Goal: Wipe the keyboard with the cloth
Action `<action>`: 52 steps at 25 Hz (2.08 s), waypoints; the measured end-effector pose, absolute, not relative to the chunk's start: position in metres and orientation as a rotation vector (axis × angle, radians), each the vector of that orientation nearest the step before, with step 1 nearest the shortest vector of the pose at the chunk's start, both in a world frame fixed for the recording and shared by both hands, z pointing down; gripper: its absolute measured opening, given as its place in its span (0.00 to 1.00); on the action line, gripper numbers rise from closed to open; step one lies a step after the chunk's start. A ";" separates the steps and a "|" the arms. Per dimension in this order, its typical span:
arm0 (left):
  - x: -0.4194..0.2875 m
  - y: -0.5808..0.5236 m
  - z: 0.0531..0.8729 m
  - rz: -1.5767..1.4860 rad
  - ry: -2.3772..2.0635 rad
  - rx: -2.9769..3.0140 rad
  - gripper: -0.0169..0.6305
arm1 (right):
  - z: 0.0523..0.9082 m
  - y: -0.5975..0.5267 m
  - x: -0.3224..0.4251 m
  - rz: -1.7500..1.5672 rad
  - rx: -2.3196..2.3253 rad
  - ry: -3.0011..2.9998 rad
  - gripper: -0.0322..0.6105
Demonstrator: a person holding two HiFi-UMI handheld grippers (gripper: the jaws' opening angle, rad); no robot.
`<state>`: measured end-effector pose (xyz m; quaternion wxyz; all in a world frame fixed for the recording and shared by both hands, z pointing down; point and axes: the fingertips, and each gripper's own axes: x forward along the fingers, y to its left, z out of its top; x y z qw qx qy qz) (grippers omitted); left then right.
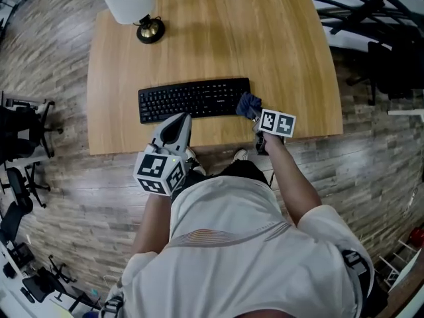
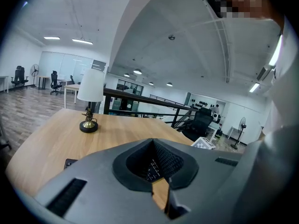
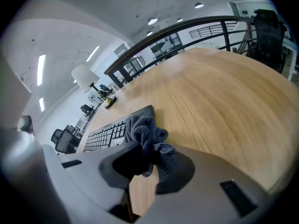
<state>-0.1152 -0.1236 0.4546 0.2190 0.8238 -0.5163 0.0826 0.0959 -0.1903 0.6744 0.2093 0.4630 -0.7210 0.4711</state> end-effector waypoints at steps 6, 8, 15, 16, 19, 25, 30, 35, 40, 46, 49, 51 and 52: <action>-0.122 -0.121 0.448 0.196 -1.479 2.267 0.05 | 0.672 -0.192 0.135 1.315 1.405 -1.951 0.24; -0.128 -0.121 0.441 0.179 -1.506 2.266 0.05 | 0.656 -0.195 0.140 1.255 1.438 -1.971 0.24; -0.159 -0.130 0.400 0.125 -1.623 2.313 0.05 | 0.524 -0.224 0.085 0.805 1.395 -2.330 0.24; -0.163 -0.133 0.393 0.113 -1.640 2.318 0.05 | 0.503 -0.228 0.072 0.739 1.383 -2.383 0.24; -0.175 -0.140 0.370 0.077 -1.686 2.346 0.05 | 0.440 -0.236 0.037 0.560 1.353 -2.516 0.24; -0.196 -0.143 0.330 0.028 -1.764 2.398 0.05 | 0.348 -0.229 0.000 0.316 1.352 -2.667 0.25; -0.209 -0.141 0.315 0.013 -1.795 2.423 0.05 | 0.316 -0.222 -0.012 0.164 1.378 -2.705 0.24; -0.212 -0.143 0.310 0.011 -1.789 2.446 0.05 | 0.309 -0.215 -0.022 0.113 1.377 -2.718 0.24; -0.211 -0.144 0.309 0.005 -1.769 2.459 0.05 | 0.308 -0.210 -0.028 0.095 1.354 -2.713 0.24; -0.212 -0.145 0.309 -0.004 -1.757 2.466 0.05 | 0.310 -0.207 -0.032 0.094 1.337 -2.703 0.24; -0.213 -0.145 0.311 -0.005 -1.756 2.465 0.05 | 0.311 -0.207 -0.034 0.088 1.330 -2.701 0.24; -0.214 -0.145 0.312 -0.006 -1.755 2.464 0.05 | 0.312 -0.207 -0.036 0.082 1.326 -2.699 0.24; -0.215 -0.145 0.313 -0.007 -1.754 2.463 0.05 | 0.313 -0.207 -0.037 0.079 1.323 -2.698 0.24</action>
